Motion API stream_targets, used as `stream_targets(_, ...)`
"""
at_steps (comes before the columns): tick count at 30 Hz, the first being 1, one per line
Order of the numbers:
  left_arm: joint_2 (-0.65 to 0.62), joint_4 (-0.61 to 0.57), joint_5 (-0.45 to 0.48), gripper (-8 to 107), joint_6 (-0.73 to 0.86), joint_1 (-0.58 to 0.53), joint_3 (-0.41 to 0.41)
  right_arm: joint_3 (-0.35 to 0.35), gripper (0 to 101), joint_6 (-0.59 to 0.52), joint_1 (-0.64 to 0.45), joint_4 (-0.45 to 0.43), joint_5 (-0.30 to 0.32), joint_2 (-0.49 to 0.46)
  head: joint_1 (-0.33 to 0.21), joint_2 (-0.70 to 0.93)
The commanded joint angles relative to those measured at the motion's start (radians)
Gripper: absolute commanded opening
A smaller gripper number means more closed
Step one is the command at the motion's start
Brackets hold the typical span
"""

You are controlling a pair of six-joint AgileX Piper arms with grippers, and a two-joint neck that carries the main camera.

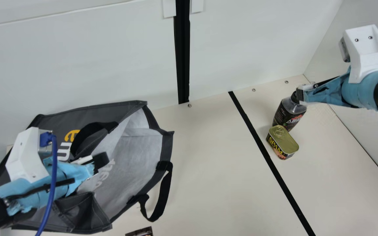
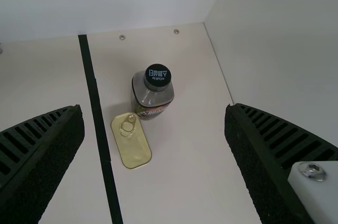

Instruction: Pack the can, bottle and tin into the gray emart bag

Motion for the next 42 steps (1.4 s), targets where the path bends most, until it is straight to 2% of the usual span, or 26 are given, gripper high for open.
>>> stream_targets(1, 0.000, 0.000, 0.000, 10, 0.000, 0.000, 0.000, -0.004, 91, -0.005, -0.005, 0.002, -0.004, 0.016, -0.023, -0.001)
stream_targets(27, 0.000, 0.000, 0.000, 10, 0.000, 0.000, 0.000, -0.082, 91, -0.018, -0.029, 0.032, -0.057, 0.237, -0.023, -0.001)
stream_targets(42, 0.000, 0.000, 0.000, 10, 0.000, 0.000, 0.000, -0.178, 91, 0.015, -0.019, 0.009, -0.026, 0.367, -0.023, -0.001)
